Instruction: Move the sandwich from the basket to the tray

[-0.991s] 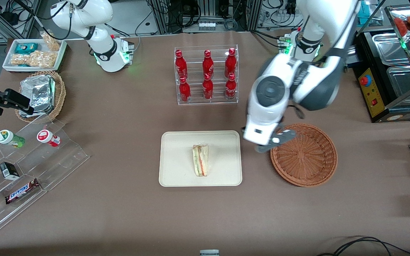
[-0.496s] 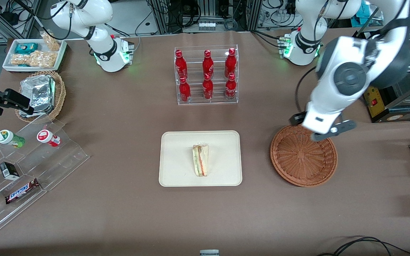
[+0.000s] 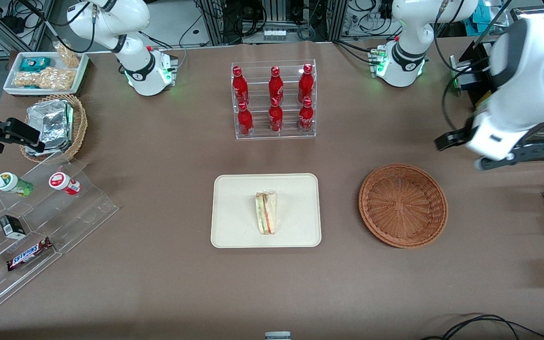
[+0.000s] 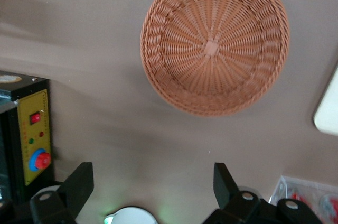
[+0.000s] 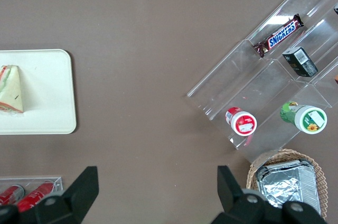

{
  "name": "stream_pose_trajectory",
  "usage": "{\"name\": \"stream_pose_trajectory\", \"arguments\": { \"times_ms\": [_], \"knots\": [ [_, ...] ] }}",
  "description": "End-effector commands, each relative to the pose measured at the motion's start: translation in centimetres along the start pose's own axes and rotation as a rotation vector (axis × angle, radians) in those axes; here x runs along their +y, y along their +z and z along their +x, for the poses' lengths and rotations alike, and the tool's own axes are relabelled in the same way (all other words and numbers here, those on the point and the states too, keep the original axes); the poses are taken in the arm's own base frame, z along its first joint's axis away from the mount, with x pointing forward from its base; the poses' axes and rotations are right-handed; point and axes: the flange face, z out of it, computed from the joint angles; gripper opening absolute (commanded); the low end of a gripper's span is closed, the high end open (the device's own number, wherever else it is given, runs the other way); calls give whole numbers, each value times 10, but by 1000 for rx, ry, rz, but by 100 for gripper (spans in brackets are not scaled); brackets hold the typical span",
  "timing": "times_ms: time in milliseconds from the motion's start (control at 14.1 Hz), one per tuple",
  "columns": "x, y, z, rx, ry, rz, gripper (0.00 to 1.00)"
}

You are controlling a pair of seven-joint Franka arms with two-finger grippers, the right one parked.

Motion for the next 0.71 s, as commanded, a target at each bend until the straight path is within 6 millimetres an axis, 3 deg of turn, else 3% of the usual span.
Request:
{"name": "stream_pose_trajectory", "arguments": {
  "times_ms": [0, 212, 496, 637],
  "knots": [
    [-21, -45, -8, 26, 156, -31, 100],
    [-38, -77, -2, 102, 169, -40, 100],
    [-35, -95, -4, 142, 174, -45, 100],
    [-42, -101, -3, 152, 155, -56, 100]
  ]
}}
